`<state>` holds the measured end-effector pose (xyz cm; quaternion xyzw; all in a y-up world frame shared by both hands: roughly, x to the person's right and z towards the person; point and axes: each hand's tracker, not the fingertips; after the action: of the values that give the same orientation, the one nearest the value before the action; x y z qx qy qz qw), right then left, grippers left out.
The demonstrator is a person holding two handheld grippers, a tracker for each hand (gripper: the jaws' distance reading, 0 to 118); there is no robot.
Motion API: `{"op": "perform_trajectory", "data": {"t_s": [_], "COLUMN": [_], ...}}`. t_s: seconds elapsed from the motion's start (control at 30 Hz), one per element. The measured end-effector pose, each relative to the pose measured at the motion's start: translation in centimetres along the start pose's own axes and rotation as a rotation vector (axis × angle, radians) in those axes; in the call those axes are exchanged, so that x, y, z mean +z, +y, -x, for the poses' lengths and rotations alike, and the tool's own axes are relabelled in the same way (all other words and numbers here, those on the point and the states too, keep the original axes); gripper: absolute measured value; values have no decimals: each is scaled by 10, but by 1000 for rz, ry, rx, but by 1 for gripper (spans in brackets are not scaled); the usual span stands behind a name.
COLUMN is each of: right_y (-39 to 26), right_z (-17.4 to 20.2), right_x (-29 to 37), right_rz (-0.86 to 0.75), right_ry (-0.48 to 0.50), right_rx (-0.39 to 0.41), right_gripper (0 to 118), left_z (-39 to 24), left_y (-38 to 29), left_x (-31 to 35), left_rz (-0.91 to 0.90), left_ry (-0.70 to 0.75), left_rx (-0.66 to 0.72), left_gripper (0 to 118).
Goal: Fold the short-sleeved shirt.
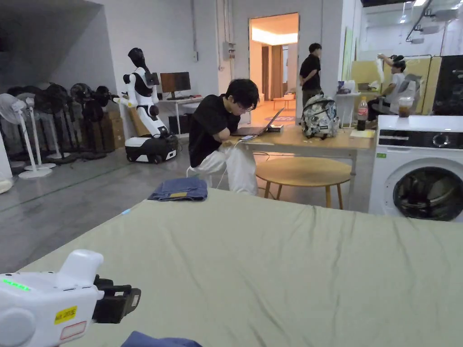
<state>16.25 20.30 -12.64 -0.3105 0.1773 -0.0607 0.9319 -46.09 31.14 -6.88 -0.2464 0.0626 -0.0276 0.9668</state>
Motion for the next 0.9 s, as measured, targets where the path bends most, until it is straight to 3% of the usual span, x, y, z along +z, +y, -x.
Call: {"op": "perform_trajectory", "data": {"t_s": [0.13, 0.23, 0.3, 0.33, 0.47, 0.6, 0.7, 0.77, 0.9], "right_y": [29, 46, 53, 55, 60, 51, 41, 35, 35], "right_z": [10, 19, 20, 22, 33, 49, 57, 56, 47], "right_x": [15, 24, 27, 29, 40, 59, 65, 68, 68], "right_rz": [-131, -231, -296, -329, -375, -449, -474, -488, -493], "right_ry": [-39, -71, -65, -78, -146, -194, -225, -219, -234], "right_rx": [33, 53, 60, 67, 100, 142, 162, 174, 122], "right_gripper": [0, 0, 0, 0, 0, 0, 0, 0, 0], "left_z": [-59, -95, -122, -136, -188, -219, -239, -243, -248], "left_y": [26, 26, 24, 22, 16, -4, -17, -17, -18], "left_x": [50, 60, 63, 66, 67, 68, 77, 79, 85], "left_rz": [-219, -314, -403, -448, -494, -478, -477, -482, -472], "left_ry": [-63, -159, -218, -224, -187, -185, -57, -81, -77], "left_rx": [13, 93, 74, 57, 3, 19, -2, -8, -22], "left_gripper": [57, 57, 55, 50, 0, 0, 0, 0, 0]}}
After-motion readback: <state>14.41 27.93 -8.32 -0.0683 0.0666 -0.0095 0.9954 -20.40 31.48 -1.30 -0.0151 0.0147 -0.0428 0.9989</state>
